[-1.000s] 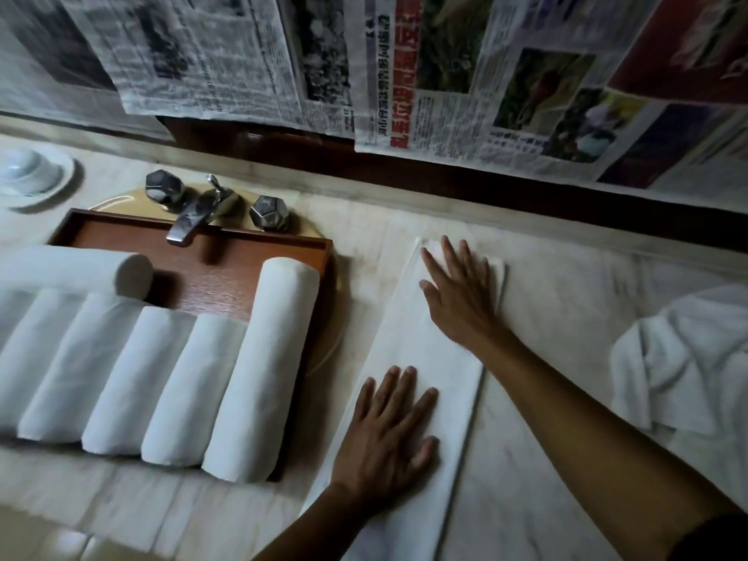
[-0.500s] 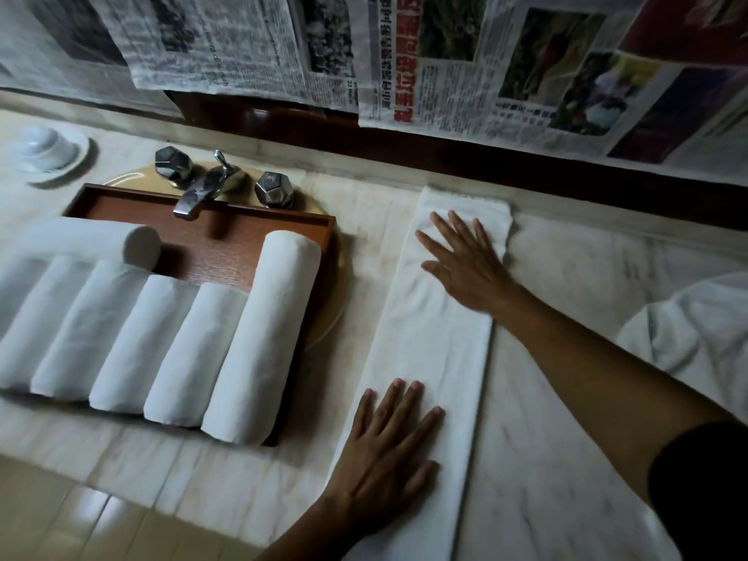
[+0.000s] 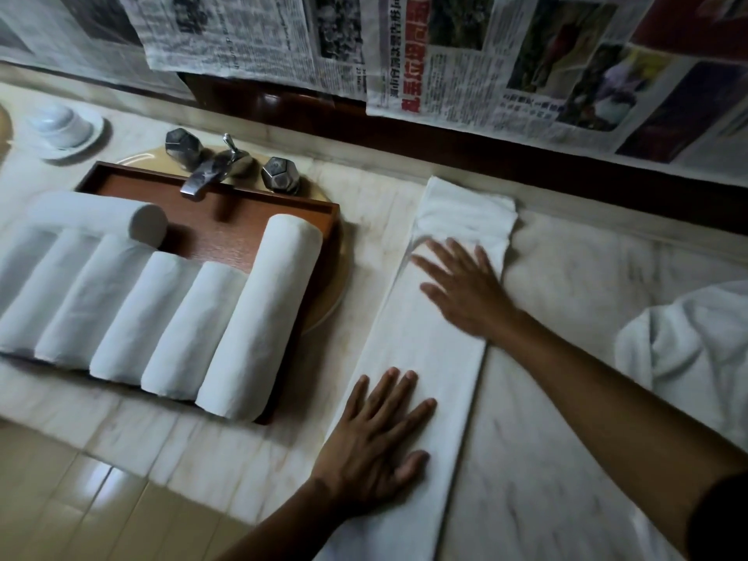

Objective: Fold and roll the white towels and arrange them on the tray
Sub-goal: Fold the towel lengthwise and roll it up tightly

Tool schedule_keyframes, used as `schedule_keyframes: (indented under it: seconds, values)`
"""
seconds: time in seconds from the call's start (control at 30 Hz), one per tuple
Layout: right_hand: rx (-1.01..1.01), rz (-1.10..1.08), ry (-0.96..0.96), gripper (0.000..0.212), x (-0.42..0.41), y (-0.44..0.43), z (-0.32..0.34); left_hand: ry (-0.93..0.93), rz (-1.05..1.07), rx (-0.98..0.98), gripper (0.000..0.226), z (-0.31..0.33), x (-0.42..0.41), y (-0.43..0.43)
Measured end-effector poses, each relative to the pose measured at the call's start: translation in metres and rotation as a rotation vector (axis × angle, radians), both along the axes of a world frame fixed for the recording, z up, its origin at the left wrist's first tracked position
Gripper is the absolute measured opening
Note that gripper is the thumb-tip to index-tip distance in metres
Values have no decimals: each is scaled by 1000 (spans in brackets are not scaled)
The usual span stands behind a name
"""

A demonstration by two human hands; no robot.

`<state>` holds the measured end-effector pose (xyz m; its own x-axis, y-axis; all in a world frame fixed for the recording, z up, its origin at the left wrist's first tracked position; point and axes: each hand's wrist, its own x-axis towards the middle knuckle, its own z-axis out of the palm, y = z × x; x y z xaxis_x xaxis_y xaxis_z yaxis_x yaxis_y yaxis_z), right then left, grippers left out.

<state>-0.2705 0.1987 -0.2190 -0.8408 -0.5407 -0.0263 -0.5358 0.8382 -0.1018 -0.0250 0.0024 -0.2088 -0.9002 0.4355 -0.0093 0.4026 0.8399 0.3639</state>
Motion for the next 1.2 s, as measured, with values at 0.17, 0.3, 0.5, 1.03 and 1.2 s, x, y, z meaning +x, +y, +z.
schedule_keyframes:
  seconds: [0.17,0.3,0.5,1.03,1.2]
  values:
    - [-20,-129,-37,60,-29,0,2,7,7,33,66,0,-1,-1]
    - [-143,-65,6,62,29,-19,4,-15,7,12,66,-2,-1,-1]
    - [-91,63,9,59,66,-13,-6,-35,-20,-33,68,3,-2,0]
    - [-69,256,58,59,58,-6,-3,-3,-19,2,69,4,24,4]
    - [-21,18,3,63,-18,-4,1,2,-15,-1,69,1,25,5]
